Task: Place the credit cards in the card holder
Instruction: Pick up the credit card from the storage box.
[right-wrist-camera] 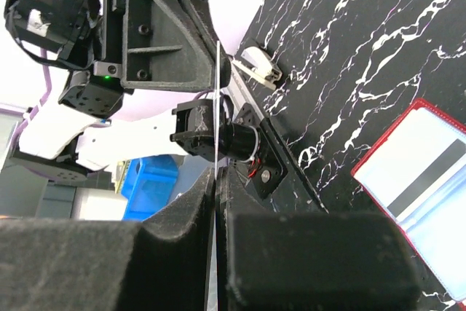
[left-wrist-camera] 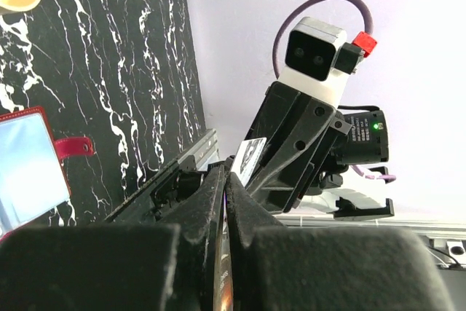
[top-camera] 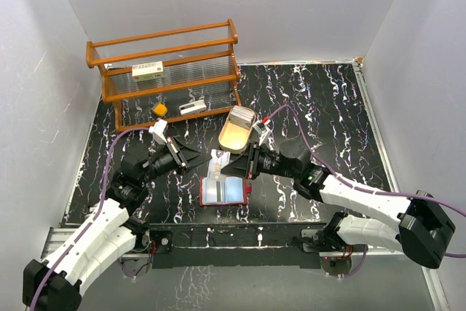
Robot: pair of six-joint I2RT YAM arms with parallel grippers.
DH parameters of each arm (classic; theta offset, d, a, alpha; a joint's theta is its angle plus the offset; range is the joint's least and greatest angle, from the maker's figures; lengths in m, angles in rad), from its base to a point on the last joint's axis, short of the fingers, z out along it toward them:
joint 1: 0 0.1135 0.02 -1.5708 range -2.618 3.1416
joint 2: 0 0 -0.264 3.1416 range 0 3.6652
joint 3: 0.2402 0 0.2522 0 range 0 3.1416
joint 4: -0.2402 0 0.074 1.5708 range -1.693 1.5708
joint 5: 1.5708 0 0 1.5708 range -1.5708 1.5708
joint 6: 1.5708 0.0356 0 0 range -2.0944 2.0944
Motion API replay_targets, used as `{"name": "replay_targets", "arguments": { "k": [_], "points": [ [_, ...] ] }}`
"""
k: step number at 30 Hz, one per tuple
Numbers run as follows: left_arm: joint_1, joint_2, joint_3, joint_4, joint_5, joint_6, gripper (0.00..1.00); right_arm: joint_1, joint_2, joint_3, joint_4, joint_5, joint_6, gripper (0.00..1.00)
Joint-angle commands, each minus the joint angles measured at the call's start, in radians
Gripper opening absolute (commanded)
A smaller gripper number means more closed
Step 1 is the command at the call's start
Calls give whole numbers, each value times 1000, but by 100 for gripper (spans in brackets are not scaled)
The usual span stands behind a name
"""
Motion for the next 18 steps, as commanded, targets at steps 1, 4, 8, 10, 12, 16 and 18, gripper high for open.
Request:
{"name": "replay_targets", "arguments": {
  "k": [1, 4, 8, 10, 12, 16, 18],
  "points": [
    [-11, -34, -59, 168, 106, -68, 0, 5, -11, -49, 179, -34, 56, 0],
    [-11, -33, -35, 95, 131, 5, 7, 5, -18, -66, 225, -64, 73, 0],
    [-12, -39, 4, -12, 149, 104, 27, 6, -22, -58, 230, -110, 71, 0],
    [-11, -38, 9, -10, 162, 119, 27, 5, -16, -61, 235, -120, 68, 0],
    [-12, -30, 8, 13, 181, 118, 14, 4, -7, -63, 243, -129, 69, 0],
    [-11, -19, 13, 28, 185, 117, 0, 5, 17, -57, 235, -134, 69, 0],
    [-12, -23, 10, 17, 171, 120, 0, 5, 20, -50, 201, -116, 60, 3]
  ]
}}
